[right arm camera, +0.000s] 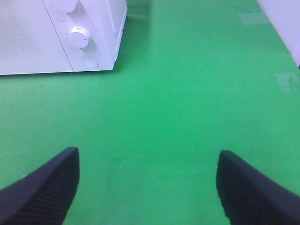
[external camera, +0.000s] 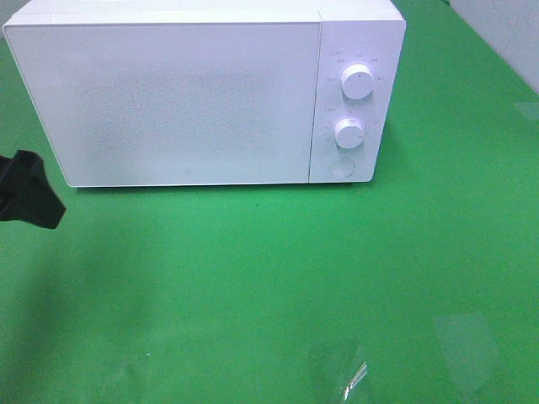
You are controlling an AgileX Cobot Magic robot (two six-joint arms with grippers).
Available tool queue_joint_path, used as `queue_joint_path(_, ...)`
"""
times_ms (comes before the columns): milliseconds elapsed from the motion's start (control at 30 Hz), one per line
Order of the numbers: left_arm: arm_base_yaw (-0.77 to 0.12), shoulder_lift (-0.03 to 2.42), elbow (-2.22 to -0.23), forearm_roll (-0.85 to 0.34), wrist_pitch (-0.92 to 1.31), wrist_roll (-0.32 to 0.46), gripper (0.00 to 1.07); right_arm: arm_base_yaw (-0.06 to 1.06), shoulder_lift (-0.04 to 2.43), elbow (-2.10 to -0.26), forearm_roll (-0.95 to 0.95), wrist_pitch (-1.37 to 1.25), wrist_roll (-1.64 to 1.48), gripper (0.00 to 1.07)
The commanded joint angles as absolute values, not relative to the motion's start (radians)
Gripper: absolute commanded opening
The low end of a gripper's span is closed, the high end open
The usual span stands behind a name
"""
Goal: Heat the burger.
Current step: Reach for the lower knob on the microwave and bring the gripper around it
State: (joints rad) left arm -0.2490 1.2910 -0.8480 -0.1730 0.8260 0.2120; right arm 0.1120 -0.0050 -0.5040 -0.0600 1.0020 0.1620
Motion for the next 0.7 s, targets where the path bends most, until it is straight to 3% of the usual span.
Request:
queue_joint_path(33,-0.216,1.199,-0.846,-0.071,0.981,0.145,1.0,0.106,-0.031,-0.501,-0.062,1.004,0.164,0.76)
queue_joint_path(67,-0.216,1.199,-0.846,-0.071,0.981,0.145,1.0,0.106,-0.031,-0.501,-0.062,1.004,0.164,0.76)
queue_joint_path(100,-0.191,1.172,-0.846,-0.033,1.025,0.096,1.0,0.106,-0.031,-0.501,-0.062,1.004,0.164,0.76)
queue_joint_path(200,-0.179,1.161,-0.846,-0.015,1.042,0.084,1.0,0.106,-0.031,-0.501,-0.062,1.004,0.164,0.76)
queue_joint_path(300,-0.096,1.12,-0.846,-0.015,1.101,0.065,1.0,0.106,-0.031,-0.501,-0.062,1.004,0.164,0.76)
queue_joint_path(467,0.004,1.055,-0.825,-0.125,1.147,0.113,1.0,0.106,-0.031,-0.501,-0.062,1.004,0.164,0.76)
queue_joint_path(700,0.006,0.888,-0.711,-0.144,1.141,0.118,1.0,0.106,-0.031,-0.501,-0.062,1.004,0.164,0.76)
